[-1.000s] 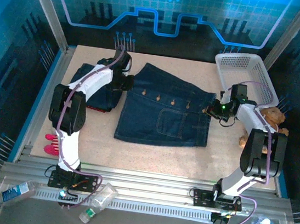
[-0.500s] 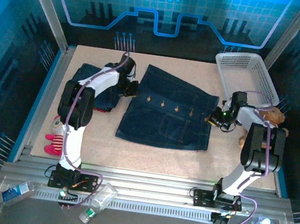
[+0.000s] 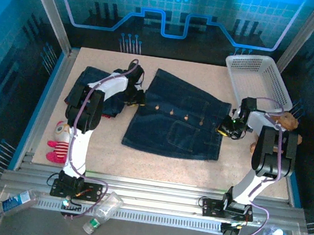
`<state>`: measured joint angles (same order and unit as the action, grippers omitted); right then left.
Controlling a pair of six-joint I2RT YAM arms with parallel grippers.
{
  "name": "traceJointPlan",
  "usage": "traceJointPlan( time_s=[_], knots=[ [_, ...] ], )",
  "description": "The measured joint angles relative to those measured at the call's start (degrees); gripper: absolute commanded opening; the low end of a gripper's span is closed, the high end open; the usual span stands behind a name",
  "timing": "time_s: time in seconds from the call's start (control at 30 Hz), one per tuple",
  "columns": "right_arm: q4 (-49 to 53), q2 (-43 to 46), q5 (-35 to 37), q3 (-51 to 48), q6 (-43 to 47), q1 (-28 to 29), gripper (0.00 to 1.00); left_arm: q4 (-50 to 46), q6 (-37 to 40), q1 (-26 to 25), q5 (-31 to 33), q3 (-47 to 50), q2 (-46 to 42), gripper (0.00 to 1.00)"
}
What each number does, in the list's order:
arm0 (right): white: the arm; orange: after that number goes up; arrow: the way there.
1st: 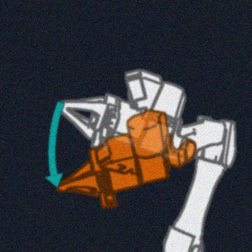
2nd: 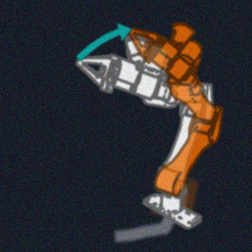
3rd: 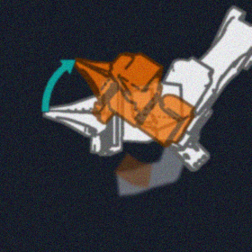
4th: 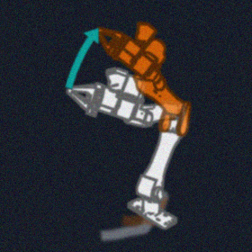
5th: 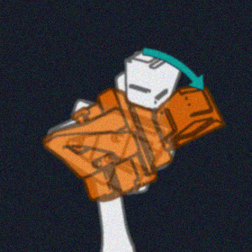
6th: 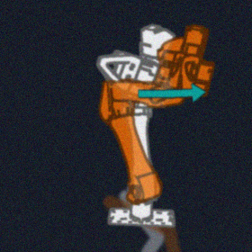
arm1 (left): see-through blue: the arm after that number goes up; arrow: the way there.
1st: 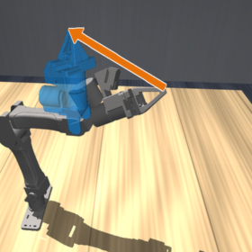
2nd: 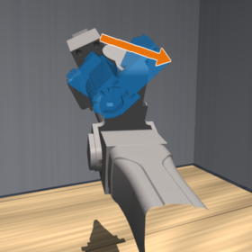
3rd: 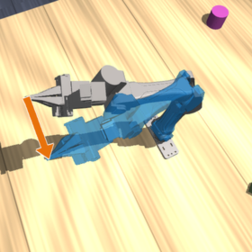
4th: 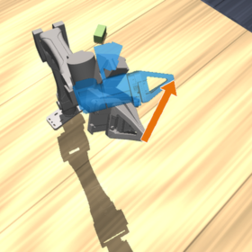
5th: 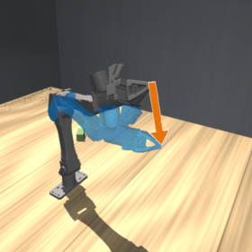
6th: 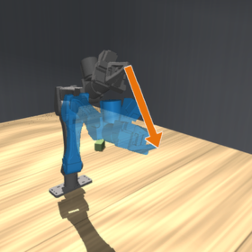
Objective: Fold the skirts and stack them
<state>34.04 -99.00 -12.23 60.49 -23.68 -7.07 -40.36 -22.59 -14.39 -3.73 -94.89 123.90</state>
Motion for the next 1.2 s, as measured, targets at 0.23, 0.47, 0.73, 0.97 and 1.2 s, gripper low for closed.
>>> traceJointPlan(
  time_s=[0.23,0.47,0.73,0.97,1.2],
  knots=[
    [3.2,10.4,7.7,2.7,-2.7,7.0,0.95,0.4,-5.0,0.0,3.5,9.4,-16.1,0.99],
    [-1.8,6.3,4.4,13.4,-5.0,15.3,1.0,7.2,-14.9,-4.5,-3.1,20.3,-26.8,0.99],
    [-9.1,-17.3,-4.2,32.2,-8.2,20.3,1.0,15.3,-25.6,-11.5,-15.5,28.6,-26.2,0.99],
    [-9.8,-32.2,-8.1,48.2,-11.0,23.3,1.0,16.6,-27.0,-11.9,-18.4,34.0,-25.7,0.99],
    [-7.7,-45.6,-7.4,63.2,-16.7,23.5,1.0,15.9,-25.8,-11.8,-18.8,36.3,-22.6,0.99]
  ],
)
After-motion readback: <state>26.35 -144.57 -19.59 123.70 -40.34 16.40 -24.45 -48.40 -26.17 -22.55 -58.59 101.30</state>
